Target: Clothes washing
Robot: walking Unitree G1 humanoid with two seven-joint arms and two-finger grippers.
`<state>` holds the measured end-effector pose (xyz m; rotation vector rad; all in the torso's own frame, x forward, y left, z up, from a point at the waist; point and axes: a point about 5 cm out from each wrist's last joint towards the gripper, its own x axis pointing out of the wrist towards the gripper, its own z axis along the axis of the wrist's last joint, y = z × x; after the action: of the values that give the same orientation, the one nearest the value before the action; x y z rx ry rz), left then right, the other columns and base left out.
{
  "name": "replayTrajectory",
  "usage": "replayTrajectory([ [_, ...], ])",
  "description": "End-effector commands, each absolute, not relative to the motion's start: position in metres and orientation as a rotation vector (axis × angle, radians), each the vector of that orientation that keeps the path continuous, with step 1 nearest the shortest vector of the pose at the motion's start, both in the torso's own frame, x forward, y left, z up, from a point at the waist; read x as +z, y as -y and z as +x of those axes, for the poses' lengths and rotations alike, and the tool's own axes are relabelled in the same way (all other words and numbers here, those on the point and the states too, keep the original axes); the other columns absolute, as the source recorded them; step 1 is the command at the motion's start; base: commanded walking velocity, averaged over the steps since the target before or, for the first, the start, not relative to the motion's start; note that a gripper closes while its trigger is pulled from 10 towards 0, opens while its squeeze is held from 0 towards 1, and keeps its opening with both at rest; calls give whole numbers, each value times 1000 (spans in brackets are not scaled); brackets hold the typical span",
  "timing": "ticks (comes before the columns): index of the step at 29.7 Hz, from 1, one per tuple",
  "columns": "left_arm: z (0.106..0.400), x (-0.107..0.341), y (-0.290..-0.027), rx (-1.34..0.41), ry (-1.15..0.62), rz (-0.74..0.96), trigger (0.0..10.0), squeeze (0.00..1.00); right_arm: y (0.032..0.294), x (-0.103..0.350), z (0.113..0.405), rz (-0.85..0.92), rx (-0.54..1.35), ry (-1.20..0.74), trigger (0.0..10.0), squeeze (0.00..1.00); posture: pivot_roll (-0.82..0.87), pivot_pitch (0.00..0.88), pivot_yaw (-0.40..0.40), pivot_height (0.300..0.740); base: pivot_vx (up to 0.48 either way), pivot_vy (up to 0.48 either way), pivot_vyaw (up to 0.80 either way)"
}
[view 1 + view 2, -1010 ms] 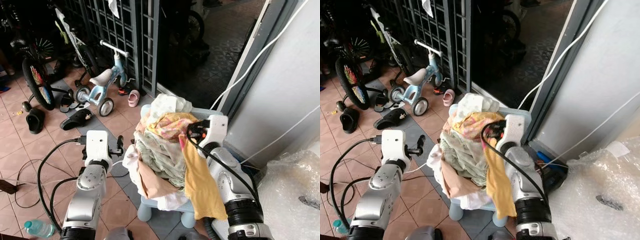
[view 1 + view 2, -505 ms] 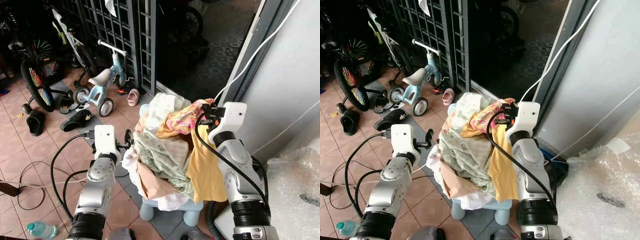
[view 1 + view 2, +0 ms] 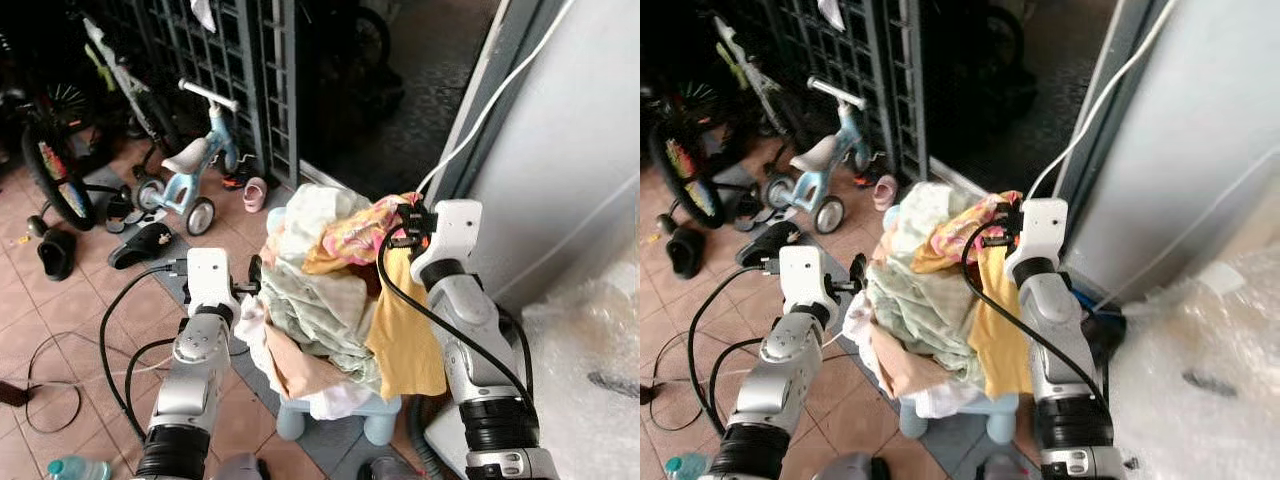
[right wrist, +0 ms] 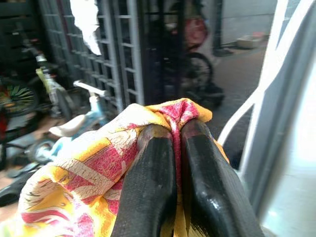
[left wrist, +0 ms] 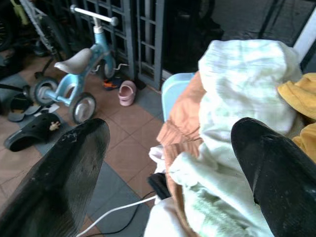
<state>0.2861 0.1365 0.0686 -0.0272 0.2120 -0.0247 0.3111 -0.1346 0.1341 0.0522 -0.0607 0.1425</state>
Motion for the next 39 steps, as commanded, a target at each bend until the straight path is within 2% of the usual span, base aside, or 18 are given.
replayTrajectory([
  [1, 288, 70, -135, -39, -205, -23, 10000, 0, 137, 150, 314, 49, 131, 128, 10000, 0, -44, 0, 17, 740, 0, 0, -800],
  [13, 289, 69, -134, -38, -208, -22, 10000, 0, 136, 151, 314, 46, 132, 136, 10000, 0, -45, 0, 17, 740, -41, 0, -737],
  [39, 289, 68, -134, -38, -215, -23, 10000, 0, 137, 156, 318, 32, 124, 151, 10000, 0, -47, 0, 22, 740, -250, 0, -46],
])
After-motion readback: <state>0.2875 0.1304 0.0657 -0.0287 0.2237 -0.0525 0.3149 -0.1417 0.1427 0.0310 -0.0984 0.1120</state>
